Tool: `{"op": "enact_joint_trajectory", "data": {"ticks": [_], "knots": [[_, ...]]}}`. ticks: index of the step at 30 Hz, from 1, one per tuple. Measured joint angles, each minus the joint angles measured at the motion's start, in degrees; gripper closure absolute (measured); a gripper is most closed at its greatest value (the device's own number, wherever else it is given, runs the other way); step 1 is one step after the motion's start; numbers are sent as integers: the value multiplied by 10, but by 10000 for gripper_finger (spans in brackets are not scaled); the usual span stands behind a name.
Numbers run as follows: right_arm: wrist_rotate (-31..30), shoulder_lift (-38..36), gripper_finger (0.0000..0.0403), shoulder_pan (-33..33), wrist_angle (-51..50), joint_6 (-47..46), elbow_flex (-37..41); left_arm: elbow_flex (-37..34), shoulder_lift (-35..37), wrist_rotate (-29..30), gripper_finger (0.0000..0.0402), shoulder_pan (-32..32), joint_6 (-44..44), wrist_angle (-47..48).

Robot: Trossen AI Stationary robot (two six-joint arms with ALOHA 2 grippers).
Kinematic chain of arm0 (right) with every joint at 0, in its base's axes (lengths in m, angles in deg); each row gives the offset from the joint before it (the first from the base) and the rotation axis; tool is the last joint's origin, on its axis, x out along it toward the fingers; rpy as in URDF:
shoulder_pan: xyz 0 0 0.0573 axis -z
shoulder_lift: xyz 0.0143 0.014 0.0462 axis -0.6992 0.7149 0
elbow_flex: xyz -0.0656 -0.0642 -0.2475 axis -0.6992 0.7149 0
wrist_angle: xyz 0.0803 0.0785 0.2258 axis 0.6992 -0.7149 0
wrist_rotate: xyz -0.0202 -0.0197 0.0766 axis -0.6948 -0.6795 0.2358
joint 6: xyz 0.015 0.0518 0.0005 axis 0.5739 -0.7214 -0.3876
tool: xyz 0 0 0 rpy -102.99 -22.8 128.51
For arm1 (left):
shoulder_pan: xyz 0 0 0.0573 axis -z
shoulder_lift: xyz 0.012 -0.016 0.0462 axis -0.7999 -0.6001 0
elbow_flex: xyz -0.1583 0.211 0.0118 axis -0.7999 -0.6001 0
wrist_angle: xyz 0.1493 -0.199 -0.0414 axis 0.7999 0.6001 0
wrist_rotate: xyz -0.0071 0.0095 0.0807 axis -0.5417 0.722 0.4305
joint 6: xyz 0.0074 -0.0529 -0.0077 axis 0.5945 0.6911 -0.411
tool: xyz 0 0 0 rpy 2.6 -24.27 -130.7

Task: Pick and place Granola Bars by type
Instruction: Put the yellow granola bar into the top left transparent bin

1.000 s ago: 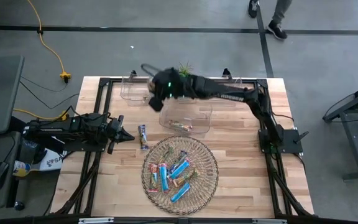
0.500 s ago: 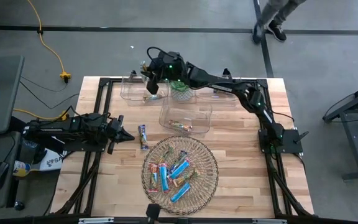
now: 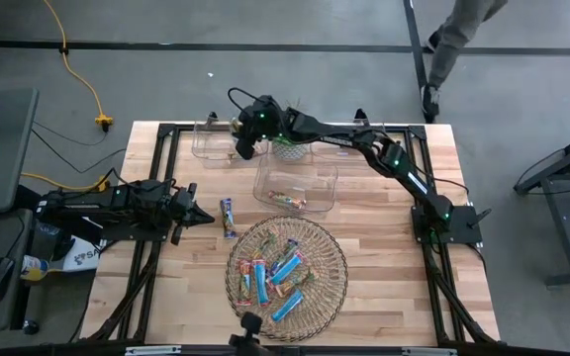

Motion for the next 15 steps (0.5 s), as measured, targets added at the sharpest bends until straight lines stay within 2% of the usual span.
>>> {"op": "enact_joint_trajectory", "data": {"ticks": [6,15], "knots": [[-5,0,348,6,-53,-32,0,0,0,0,401,0,0,0],[-4,0,348,9,-71,-36,-1,0,0,0,401,0,0,0]]}}
